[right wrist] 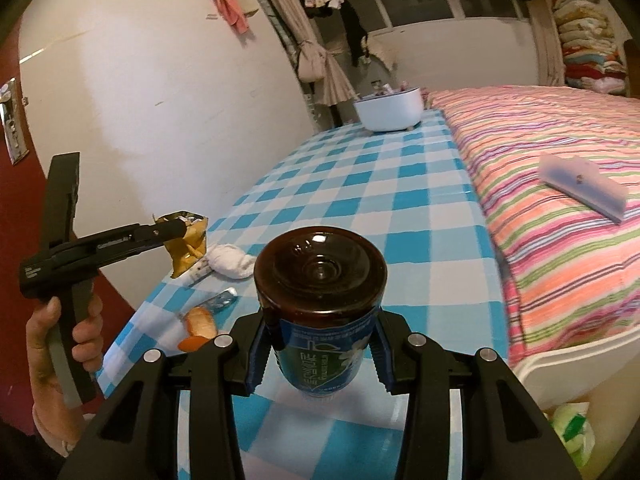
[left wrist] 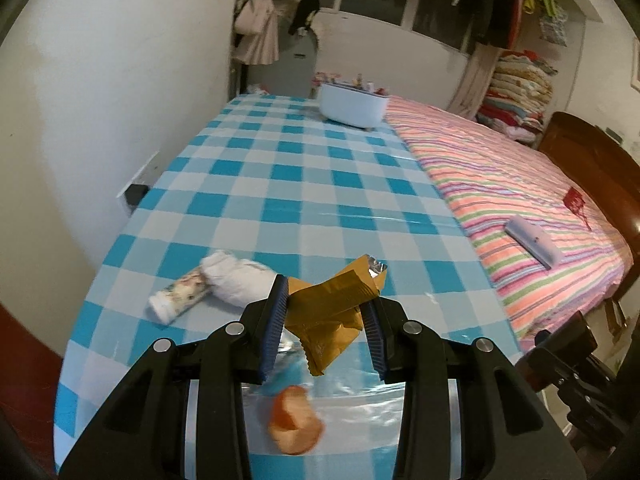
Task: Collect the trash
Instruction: 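Carry both items to the bin and release the bottle from the right tool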
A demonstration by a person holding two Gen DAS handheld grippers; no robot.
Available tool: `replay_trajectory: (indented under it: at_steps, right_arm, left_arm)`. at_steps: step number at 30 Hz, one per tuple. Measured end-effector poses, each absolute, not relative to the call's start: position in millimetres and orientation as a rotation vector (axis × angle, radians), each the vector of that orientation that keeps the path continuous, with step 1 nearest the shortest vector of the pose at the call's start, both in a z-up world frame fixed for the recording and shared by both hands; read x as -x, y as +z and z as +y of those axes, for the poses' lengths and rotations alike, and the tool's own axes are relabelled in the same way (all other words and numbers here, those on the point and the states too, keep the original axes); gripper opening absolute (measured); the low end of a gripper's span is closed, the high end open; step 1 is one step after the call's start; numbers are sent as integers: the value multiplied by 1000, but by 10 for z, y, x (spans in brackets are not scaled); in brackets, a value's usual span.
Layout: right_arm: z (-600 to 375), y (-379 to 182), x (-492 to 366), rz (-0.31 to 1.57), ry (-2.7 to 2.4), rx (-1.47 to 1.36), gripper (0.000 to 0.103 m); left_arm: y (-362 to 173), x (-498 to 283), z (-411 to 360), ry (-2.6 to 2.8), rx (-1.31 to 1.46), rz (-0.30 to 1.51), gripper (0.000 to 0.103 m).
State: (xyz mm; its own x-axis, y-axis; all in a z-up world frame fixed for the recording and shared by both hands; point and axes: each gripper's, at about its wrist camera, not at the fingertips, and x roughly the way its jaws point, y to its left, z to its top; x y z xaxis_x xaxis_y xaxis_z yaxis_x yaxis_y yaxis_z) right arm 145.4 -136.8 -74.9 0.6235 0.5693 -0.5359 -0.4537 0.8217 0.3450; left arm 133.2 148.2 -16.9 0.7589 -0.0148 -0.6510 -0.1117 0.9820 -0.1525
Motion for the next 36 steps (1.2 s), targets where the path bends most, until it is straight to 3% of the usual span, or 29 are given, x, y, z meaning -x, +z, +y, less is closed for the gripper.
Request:
replay_trajectory:
  at_steps: [33, 35, 36]
  right_arm:
    - [-2892, -740, -1152, 557, 137, -235, 42]
    - [-2912, -748, -1145, 556, 127, -246, 44]
    - [-2932, -747, -1141, 553, 121, -253, 50]
  left_arm:
    - [-45, -1233, -311, -319, 39, 696, 36]
    - [-49, -1213, -378, -330, 30, 697, 36]
    - [-51, -1208, -394, -334, 28, 698, 36]
